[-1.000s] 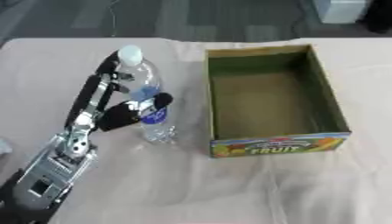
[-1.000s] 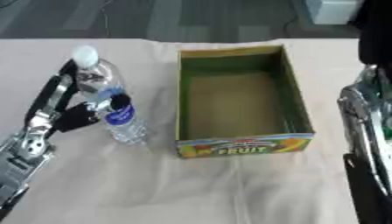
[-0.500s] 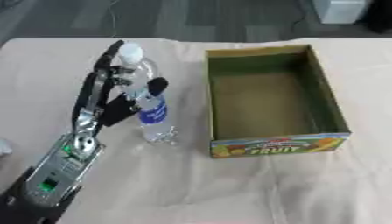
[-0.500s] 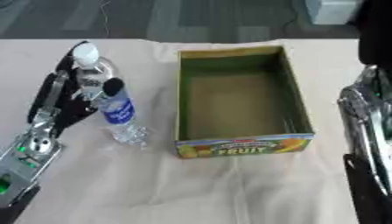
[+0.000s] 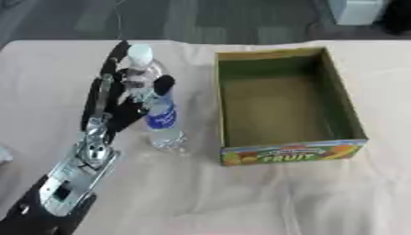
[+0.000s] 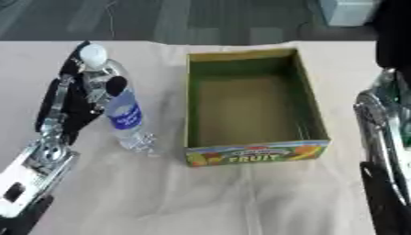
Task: Pick up objects on the table and place them in the box.
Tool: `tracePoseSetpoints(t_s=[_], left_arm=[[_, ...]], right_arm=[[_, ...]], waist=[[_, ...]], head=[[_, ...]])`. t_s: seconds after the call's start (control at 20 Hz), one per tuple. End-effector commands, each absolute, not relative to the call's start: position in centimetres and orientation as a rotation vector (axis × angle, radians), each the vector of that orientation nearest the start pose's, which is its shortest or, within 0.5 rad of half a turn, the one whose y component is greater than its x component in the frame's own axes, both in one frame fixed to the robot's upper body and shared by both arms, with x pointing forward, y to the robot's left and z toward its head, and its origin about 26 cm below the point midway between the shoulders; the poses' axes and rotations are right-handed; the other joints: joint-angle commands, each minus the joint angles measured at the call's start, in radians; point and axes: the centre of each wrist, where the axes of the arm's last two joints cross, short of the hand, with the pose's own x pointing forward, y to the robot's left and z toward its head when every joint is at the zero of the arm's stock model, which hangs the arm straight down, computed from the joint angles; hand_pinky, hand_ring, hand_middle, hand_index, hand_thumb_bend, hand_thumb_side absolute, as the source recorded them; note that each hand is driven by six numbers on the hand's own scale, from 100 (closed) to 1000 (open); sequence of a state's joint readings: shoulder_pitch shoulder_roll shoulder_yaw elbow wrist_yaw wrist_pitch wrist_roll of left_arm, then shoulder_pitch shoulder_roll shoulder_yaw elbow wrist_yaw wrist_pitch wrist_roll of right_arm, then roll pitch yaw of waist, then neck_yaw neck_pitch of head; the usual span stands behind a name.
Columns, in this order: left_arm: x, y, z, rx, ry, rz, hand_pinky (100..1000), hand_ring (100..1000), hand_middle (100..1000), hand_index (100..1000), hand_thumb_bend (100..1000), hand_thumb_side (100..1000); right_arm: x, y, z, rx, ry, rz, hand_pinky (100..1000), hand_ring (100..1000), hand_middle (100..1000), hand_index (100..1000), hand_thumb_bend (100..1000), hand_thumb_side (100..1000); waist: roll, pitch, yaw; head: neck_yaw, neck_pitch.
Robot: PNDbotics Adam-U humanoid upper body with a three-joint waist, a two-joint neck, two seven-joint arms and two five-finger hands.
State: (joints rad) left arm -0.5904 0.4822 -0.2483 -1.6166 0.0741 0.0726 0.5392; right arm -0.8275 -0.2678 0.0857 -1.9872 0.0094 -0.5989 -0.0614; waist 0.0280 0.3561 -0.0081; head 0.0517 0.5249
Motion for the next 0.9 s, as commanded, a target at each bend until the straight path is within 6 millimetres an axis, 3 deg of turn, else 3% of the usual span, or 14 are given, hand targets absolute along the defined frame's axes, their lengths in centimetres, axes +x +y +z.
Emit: tracePoseSetpoints(t_s=[0.05,0.25,0.4,0.55,0.7,0.9], left_arm=[[37.72,23.24,20.42,0.462,-2.177,-0.099,679,766,930,1000,894,653],[37.83,23.39,20.12,0.525,-2.152,-0.22,773,839,1000,1000,882,678],[37.91,23.55,20.0,0.578,-2.11,-0.358,798,879,1000,1000,833,671],[37.96,23.65,19.98,0.607,-2.064,-0.456,764,863,1000,1000,776,622],[38.02,23.69,19.97,0.642,-2.02,-0.497,686,807,1000,1000,778,606],[37.99,23.51,20.05,0.663,-2.004,-0.506,674,775,1000,1000,792,618]], right_arm=[[30.07,-17.4,34.64,-0.238,2.828,-0.403,769,858,924,928,100,1000],[30.06,-17.37,34.67,-0.239,2.827,-0.402,770,857,924,928,100,1000],[30.06,-17.35,34.68,-0.239,2.827,-0.402,770,858,924,927,100,1000],[30.06,-17.35,34.69,-0.238,2.827,-0.401,770,858,924,927,100,1000],[30.05,-17.34,34.7,-0.238,2.827,-0.4,770,858,924,927,100,1000],[30.06,-17.34,34.69,-0.237,2.827,-0.398,769,858,923,927,100,1000]], waist=[[-0.001,-0.026,0.0],[-0.001,-0.026,-0.001],[-0.001,-0.027,-0.001],[-0.001,-0.026,-0.001],[-0.001,-0.026,-0.001],[-0.001,-0.025,-0.003]], head=[[-0.013,-0.014],[-0.013,-0.012],[-0.016,-0.009],[-0.018,-0.006],[-0.02,-0.005],[-0.021,-0.003]])
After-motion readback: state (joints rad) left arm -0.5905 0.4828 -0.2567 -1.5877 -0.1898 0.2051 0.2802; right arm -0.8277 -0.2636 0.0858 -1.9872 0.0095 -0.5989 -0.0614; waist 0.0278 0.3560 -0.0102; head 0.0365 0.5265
